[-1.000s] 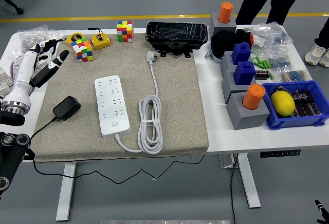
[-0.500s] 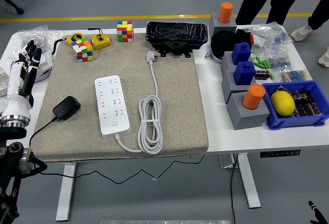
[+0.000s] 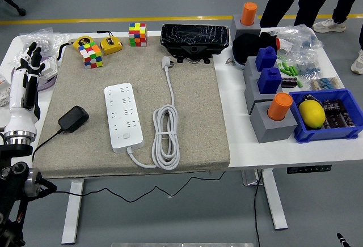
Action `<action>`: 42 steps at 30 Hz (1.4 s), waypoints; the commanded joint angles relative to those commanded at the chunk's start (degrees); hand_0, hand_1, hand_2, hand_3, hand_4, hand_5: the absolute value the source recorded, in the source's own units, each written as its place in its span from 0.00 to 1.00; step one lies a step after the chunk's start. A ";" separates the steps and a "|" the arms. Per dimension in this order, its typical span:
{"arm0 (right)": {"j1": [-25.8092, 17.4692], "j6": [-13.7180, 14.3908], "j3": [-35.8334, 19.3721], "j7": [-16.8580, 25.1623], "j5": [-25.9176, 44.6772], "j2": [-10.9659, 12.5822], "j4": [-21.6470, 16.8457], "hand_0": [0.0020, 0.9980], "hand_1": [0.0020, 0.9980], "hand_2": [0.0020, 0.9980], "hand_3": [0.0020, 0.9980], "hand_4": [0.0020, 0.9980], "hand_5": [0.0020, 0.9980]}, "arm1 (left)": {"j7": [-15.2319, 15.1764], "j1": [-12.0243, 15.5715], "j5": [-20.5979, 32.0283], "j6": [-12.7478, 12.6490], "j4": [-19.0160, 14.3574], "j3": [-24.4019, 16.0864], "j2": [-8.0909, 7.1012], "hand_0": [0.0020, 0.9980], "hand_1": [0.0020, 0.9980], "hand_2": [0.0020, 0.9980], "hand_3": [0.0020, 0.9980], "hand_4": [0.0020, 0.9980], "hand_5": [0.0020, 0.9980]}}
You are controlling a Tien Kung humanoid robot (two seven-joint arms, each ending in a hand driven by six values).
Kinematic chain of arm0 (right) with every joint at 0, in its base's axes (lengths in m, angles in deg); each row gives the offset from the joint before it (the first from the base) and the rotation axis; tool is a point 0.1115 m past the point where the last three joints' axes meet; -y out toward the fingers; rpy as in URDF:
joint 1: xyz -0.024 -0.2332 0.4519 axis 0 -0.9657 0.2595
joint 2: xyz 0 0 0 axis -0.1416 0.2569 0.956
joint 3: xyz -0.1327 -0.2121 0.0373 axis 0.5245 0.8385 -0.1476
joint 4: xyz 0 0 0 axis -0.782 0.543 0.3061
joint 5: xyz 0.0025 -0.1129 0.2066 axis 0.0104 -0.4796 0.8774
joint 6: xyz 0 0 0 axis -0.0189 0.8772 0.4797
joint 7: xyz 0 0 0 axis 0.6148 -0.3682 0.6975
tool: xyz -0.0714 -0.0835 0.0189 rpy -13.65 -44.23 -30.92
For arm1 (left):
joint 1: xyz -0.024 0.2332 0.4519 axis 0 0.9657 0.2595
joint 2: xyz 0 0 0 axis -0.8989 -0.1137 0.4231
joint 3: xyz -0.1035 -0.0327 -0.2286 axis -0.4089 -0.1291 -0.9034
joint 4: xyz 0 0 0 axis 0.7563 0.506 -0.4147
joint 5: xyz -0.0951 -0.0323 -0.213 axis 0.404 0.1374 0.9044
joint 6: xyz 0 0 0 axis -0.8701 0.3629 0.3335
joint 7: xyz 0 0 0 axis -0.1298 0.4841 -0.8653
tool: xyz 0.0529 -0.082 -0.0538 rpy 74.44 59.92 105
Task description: Pick up the plug,place it near the board,insert it into the board,press the button
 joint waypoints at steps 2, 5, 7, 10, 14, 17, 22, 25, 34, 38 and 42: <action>-0.51 0.67 -1.00 0.87 -1.12 -0.31 0.00 0.85 0.84 0.83 0.87 1.00 1.00 | 0.49 0.33 -2.25 -0.67 -0.21 0.41 -0.05 0.79 0.87 0.86 0.86 1.00 0.99; -0.99 1.04 -1.48 1.97 -2.11 -0.55 0.00 0.85 0.84 0.83 0.87 1.00 1.00 | 1.04 0.78 -4.22 -1.19 -0.42 0.45 0.01 0.79 0.87 0.86 0.86 1.00 0.99; -1.37 1.18 -2.17 2.54 -3.51 -0.72 0.00 0.85 0.84 0.83 0.87 1.00 1.00 | 1.42 1.14 -5.47 -1.44 -0.57 0.54 -0.03 0.79 0.87 0.86 0.86 1.00 0.99; -1.71 1.78 -3.49 2.72 -4.96 -0.88 0.00 0.87 0.87 0.88 0.92 1.00 1.00 | 1.69 1.41 -6.25 -1.55 -0.70 0.66 -0.13 0.78 0.86 0.85 0.86 1.00 0.74; -2.28 1.45 -1.33 2.50 -3.36 -0.73 0.00 0.87 0.87 0.87 0.91 1.00 1.00 | 1.99 1.95 -6.88 -1.71 -0.72 0.80 -0.14 0.77 0.85 0.84 0.85 1.00 0.70; -2.57 0.96 -0.52 2.00 -3.53 -0.59 0.00 0.87 0.87 0.87 0.91 1.00 1.00 | 2.38 2.28 -7.95 -1.77 -0.72 0.85 -0.14 0.77 0.85 0.84 0.85 1.00 0.70; -2.47 0.51 0.22 1.54 -3.75 -0.45 0.00 0.87 0.87 0.87 0.90 1.00 1.00 | 2.82 2.01 -9.05 -1.69 -0.84 0.95 -0.22 0.77 0.85 0.83 0.85 1.00 0.68; -2.14 0.13 0.78 1.29 -3.13 -0.34 0.00 0.87 0.87 0.87 0.90 1.00 1.00 | 3.14 1.73 -9.47 -1.57 -0.85 1.04 -0.26 0.77 0.85 0.83 0.85 1.00 0.68; -0.66 -0.44 1.76 0.87 -1.38 0.39 0.00 0.87 0.87 0.86 0.88 1.00 1.00 | 3.86 0.75 -11.31 -1.77 -1.26 0.79 -0.03 0.76 0.85 0.83 0.83 1.00 0.65; -0.21 -0.47 2.62 0.99 -0.28 0.74 0.00 0.87 0.87 0.86 0.88 1.00 1.00 | 3.99 0.59 -11.64 -1.71 -1.37 0.87 -0.03 0.76 0.85 0.83 0.83 0.99 0.64; -0.01 -0.38 2.48 0.96 -0.17 0.53 0.00 0.87 0.87 0.86 0.88 1.00 1.00 | 4.10 0.26 -12.04 -1.40 -1.52 0.64 -0.16 0.76 0.85 0.83 0.83 0.99 0.64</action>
